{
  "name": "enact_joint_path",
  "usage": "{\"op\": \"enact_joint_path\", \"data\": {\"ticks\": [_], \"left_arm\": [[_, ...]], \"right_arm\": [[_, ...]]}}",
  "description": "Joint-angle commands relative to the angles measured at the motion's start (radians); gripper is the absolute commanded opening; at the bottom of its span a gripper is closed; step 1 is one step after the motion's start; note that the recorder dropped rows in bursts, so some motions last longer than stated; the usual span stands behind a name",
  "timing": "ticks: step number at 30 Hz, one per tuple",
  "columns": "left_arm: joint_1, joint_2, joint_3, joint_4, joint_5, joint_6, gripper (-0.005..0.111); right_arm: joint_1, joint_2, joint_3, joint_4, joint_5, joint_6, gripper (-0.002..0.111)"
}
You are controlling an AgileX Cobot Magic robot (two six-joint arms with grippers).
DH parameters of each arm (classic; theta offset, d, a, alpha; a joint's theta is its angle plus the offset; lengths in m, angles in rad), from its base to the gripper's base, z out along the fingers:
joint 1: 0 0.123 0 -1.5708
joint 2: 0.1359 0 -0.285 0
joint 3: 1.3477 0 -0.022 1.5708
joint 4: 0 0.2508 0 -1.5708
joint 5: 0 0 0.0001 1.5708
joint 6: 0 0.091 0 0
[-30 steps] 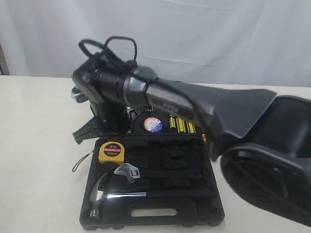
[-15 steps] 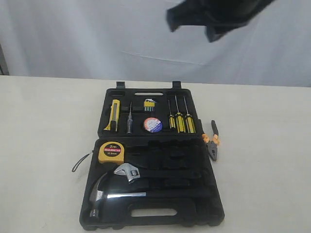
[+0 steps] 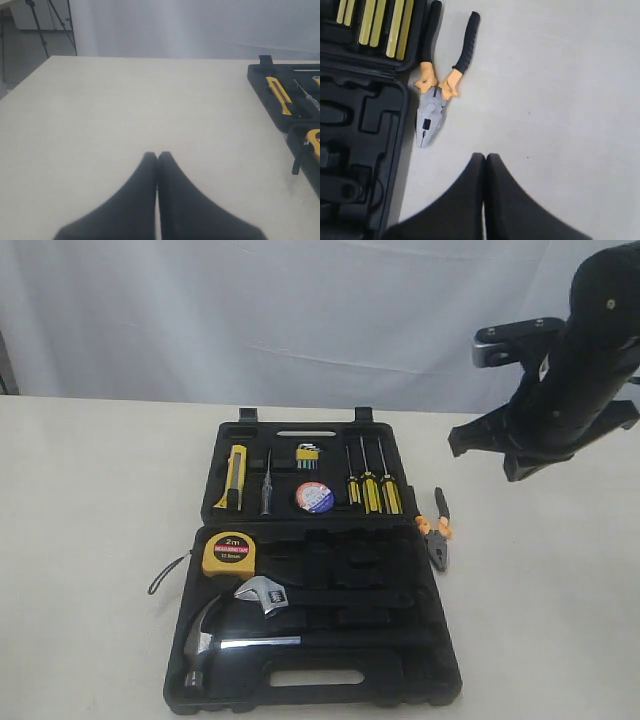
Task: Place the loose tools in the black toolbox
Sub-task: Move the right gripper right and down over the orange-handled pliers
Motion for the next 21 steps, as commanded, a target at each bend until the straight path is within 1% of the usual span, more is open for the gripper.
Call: {"op": "enact_joint_path", "data": {"ticks": [1,5,9,11,12,14,15,20,21], "left_arm": [[-0.003,-0.001,0.001,0.0,-0.011,-0.004,0.0],[-0.003,-0.001,0.001,0.0,-0.011,-0.004,0.0],[-0.003,-0.001,0.001,0.0,-0.011,-0.004,0.0],[-0.003,-0.001,0.001,0.0,-0.011,-0.004,0.0],[-0.003,-0.001,0.001,0.0,-0.011,-0.004,0.0],[-0.003,-0.001,0.001,0.0,-0.011,-0.004,0.0],[-0.003,-0.001,0.001,0.0,-0.011,-0.004,0.0],[-0.003,-0.001,0.001,0.0,-0.011,-0.004,0.0],[-0.003,-0.001,0.001,0.0,-0.011,-0.004,0.0]], "right_arm": [[-0.006,0.062,0.002,0.006,-0.078,-0.016,0.0],[-0.006,0.097,0.002,0.006,-0.123,-0.026,0.0],[-0.006,0.135,-0.007,0.008,-0.116,-0.094,0.0],[-0.006,0.161,-0.016,0.008,-0.119,-0.112,0.014],[-0.006,0.178,-0.021,0.012,-0.121,-0.119,0.032],[-0.006,0.201,-0.026,0.01,-0.123,-0.131,0.054],[-0.006,0.208,-0.026,0.01,-0.126,-0.133,0.056],[-0.006,0.278,-0.026,0.046,-0.139,-0.133,0.055],[-0.006,0.29,-0.026,0.076,-0.153,-0.138,0.055]]}}
